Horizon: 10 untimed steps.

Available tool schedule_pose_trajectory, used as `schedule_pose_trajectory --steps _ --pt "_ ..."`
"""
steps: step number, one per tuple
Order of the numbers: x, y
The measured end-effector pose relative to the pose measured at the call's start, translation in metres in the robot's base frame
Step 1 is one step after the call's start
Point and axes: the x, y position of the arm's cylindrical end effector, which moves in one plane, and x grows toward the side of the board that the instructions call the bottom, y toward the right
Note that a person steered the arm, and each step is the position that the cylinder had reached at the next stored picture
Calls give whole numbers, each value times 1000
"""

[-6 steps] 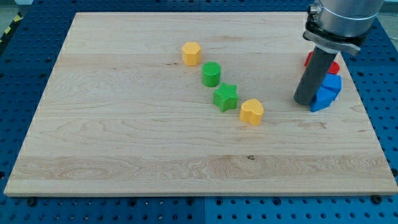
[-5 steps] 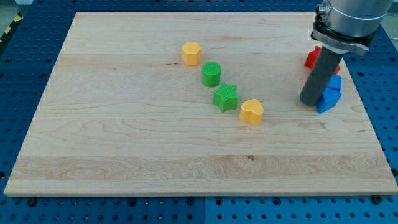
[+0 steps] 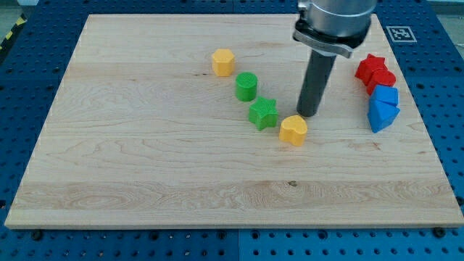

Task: Push the green circle to the bottom left side of the hexagon

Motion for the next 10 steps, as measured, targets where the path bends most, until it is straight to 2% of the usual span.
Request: schedule_pose_trajectory --steps 2,5,7,9,10 --pt "-35 -69" --pt "-57 -134" --pt "-57 -162" --pt "-27 -165" --pt "-21 -191"
